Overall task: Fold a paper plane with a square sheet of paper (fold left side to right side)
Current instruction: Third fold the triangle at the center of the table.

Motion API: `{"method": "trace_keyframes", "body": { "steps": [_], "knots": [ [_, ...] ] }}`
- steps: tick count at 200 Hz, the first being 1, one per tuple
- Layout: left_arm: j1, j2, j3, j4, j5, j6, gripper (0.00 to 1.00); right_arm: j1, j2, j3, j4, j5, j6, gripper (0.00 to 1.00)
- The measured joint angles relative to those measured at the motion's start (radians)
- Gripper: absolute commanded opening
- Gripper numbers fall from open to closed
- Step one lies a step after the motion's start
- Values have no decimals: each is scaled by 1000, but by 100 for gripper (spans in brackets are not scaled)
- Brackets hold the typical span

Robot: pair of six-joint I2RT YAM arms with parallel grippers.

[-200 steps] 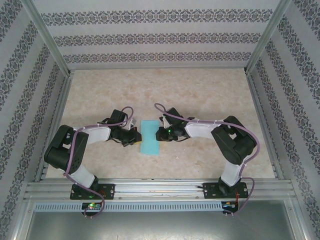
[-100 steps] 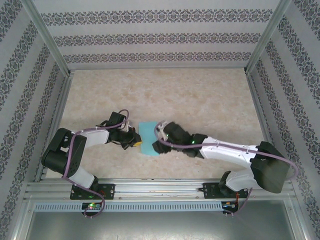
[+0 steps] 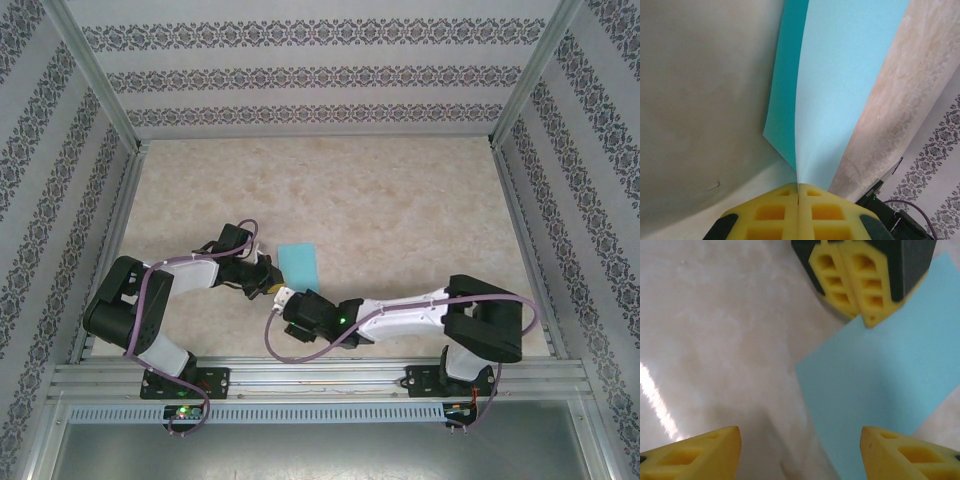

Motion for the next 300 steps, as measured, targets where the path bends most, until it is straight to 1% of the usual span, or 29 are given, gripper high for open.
{"method": "trace_keyframes", "body": {
  "steps": [27,49,68,83,90,102,110,121,128,144,153,174,191,211,236,271,300],
  "knots": [
    [0,0,0,0,3,0,0,0,53,61,15,24,-22,59],
    [0,0,0,0,3,0,0,-7,72,80,31,27,-30,51],
    [0,0,0,0,3,0,0,-14,73,80,34,26,-28,41],
    [0,0,0,0,3,0,0,-21,73,80,33,24,-30,30],
    [0,0,0,0,3,0,3,-21,74,80,33,23,-28,25],
    [0,0,0,0,3,0,10,-23,74,80,32,19,-26,9],
    [0,0,0,0,3,2,13,-27,74,80,29,14,-28,0],
    [0,0,0,-1,3,2,15,-29,74,81,29,4,-21,0],
    [0,0,0,-1,3,4,18,-34,74,81,29,-3,-14,0],
    [0,0,7,-15,2,24,30,-40,74,81,26,-23,-4,0],
    [0,-2,16,-32,1,33,34,-47,74,80,26,-35,5,0],
    [12,-34,45,-93,-2,70,39,-68,72,77,27,-78,31,0],
    [42,-87,73,-151,-3,111,42,-89,59,62,31,-120,59,0],
    [76,-124,126,-217,-4,168,40,-114,41,34,43,-175,97,0],
    [87,-110,194,-266,-3,240,28,-139,31,7,62,-243,137,0],
    [84,7,262,-277,23,305,19,-170,21,-10,95,-325,172,0],
    [64,132,321,-281,31,347,15,-186,21,-11,107,-368,193,0]
  ]
}}
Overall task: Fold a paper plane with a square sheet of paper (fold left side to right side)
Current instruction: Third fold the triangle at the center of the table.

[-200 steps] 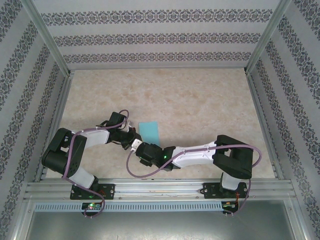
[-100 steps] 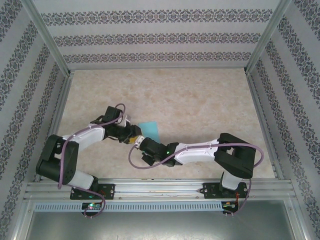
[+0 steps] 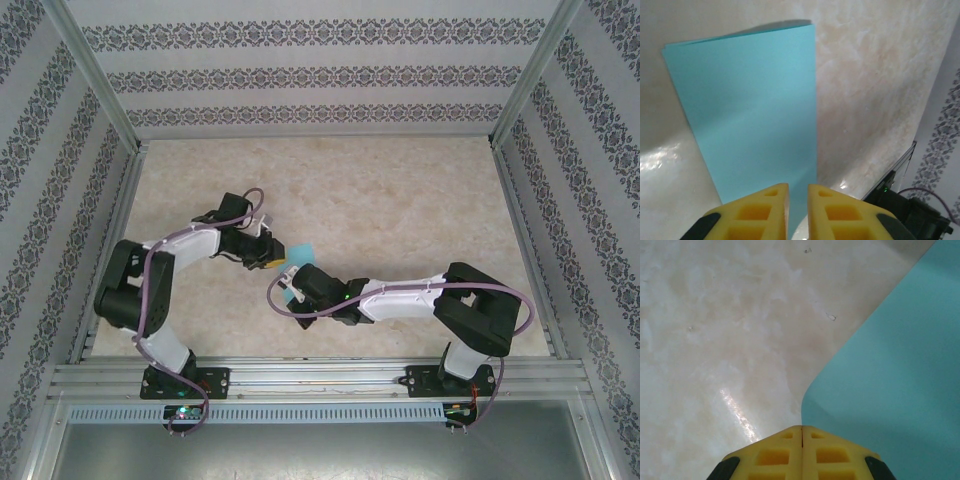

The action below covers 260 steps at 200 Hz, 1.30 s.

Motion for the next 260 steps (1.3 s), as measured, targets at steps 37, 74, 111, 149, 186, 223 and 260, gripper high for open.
{"method": "trace_keyframes", "body": {
  "steps": [37,74,111,149,186,223,260],
  "knots": [
    [-24,142,86,-8,2,45,11,-5,0,0,7,-33,8,0],
    [-50,217,129,-22,-22,87,7,-15,0,0,7,-61,30,0],
    [-64,236,135,-34,-40,114,5,-37,0,0,13,-88,57,0],
    [-67,239,139,-40,-47,140,4,-66,0,-5,23,-119,99,0],
    [-71,239,141,-40,-52,156,3,-97,0,-19,35,-135,137,0],
    [-75,239,142,-40,-55,165,3,-133,0,-20,32,-135,173,0],
    [-78,241,145,-40,-58,168,3,-162,0,-20,16,-129,187,0]
  ]
}}
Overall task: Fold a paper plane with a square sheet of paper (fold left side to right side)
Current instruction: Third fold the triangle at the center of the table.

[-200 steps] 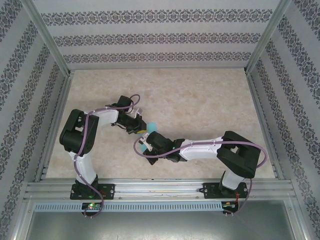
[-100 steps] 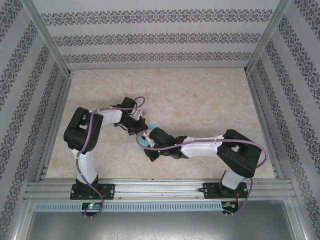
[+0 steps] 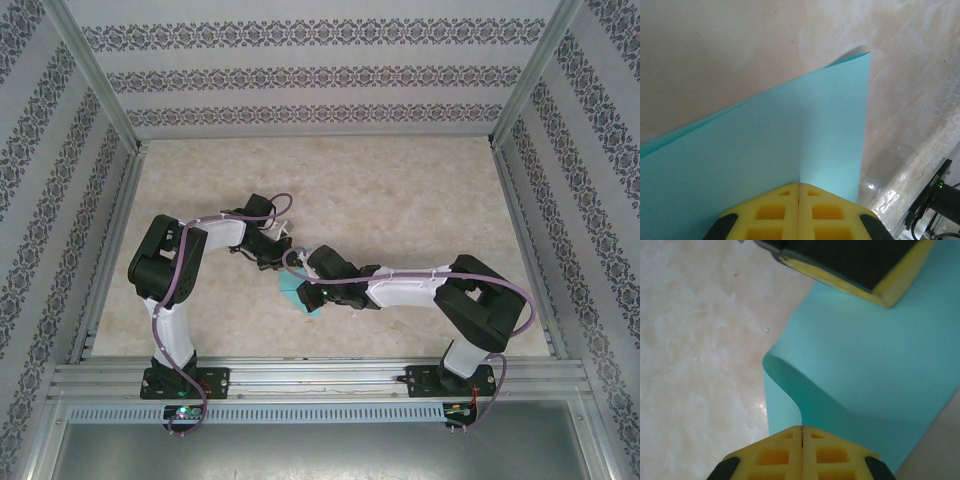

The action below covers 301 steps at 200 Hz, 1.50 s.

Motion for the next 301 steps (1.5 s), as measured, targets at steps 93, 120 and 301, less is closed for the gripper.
{"method": "trace_keyframes", "body": {
  "steps": [93,120,301],
  "knots": [
    [-6,6,8,-2,0,0,3,-46,10,5,-37,20,12,0],
    [-6,6,8,-3,0,0,3,-54,25,14,-38,24,11,0],
    [-6,6,9,-3,0,0,2,-72,31,29,-72,50,10,0]
  ]
}}
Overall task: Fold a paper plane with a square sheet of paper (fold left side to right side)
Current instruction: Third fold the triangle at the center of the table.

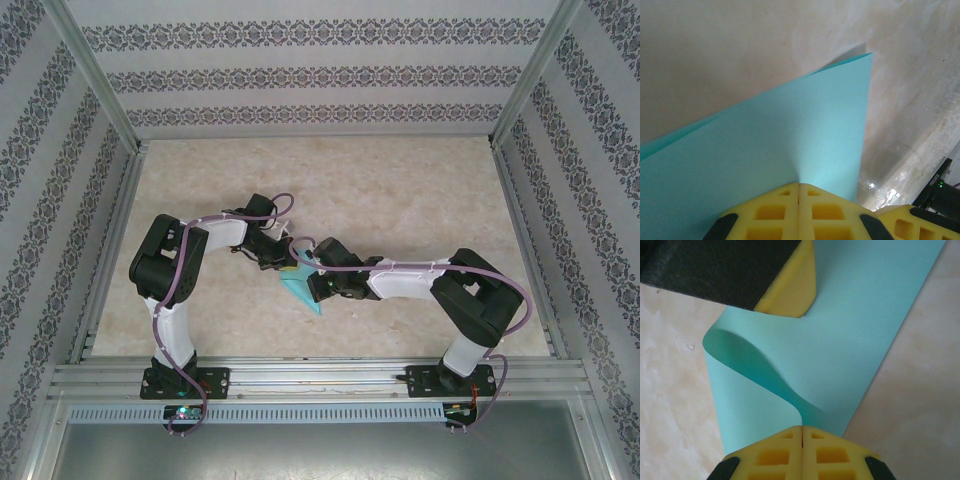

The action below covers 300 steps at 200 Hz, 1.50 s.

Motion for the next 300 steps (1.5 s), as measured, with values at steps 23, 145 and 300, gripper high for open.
{"method": "trace_keyframes", "body": {
  "steps": [23,145,300],
  "knots": [
    [0,0,0,0,0,0,2,0,2,5,0,0,0,0],
    [0,0,0,0,0,0,2,0,21,9,-11,3,-4,0],
    [-11,0,33,-29,-21,3,20,0,43,23,-19,-16,-21,0]
  ]
}}
